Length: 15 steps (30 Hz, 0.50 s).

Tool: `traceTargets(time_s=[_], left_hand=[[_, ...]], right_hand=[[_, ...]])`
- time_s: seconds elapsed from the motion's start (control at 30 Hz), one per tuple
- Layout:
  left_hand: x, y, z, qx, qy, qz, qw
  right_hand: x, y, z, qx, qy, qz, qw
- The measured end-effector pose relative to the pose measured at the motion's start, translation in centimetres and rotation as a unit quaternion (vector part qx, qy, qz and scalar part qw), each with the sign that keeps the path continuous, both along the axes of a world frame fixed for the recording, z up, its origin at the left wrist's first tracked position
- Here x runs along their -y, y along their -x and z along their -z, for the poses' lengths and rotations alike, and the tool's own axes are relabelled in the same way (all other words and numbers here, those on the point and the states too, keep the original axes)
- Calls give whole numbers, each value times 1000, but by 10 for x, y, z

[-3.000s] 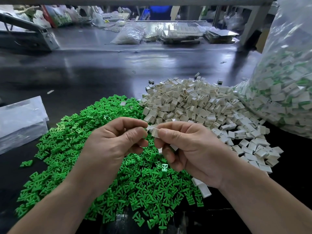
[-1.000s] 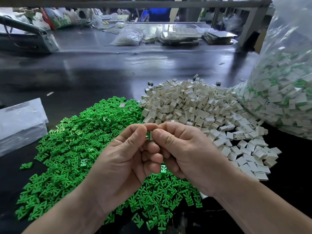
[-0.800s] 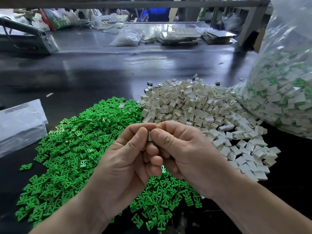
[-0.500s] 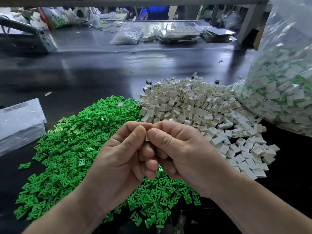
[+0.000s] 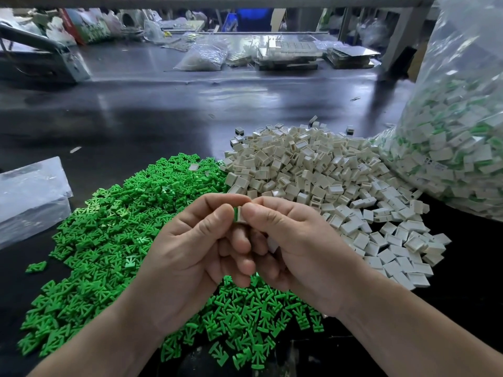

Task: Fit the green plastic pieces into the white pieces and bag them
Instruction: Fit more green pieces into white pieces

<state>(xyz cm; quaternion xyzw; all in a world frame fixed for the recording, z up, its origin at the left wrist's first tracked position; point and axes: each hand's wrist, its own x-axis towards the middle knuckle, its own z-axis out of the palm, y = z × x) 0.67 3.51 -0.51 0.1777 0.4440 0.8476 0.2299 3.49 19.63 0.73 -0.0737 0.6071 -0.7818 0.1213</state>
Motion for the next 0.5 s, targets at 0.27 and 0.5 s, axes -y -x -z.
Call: traceTargets(time_s=[0.27,0.5], left_hand=[[14,15,12,-406,545,-221,700],[0,14,18,-523,649,-131,537]], right_hand=[[-21,16,-6,102,272,101,951],[-29,16,-1,27,-24,130,991]])
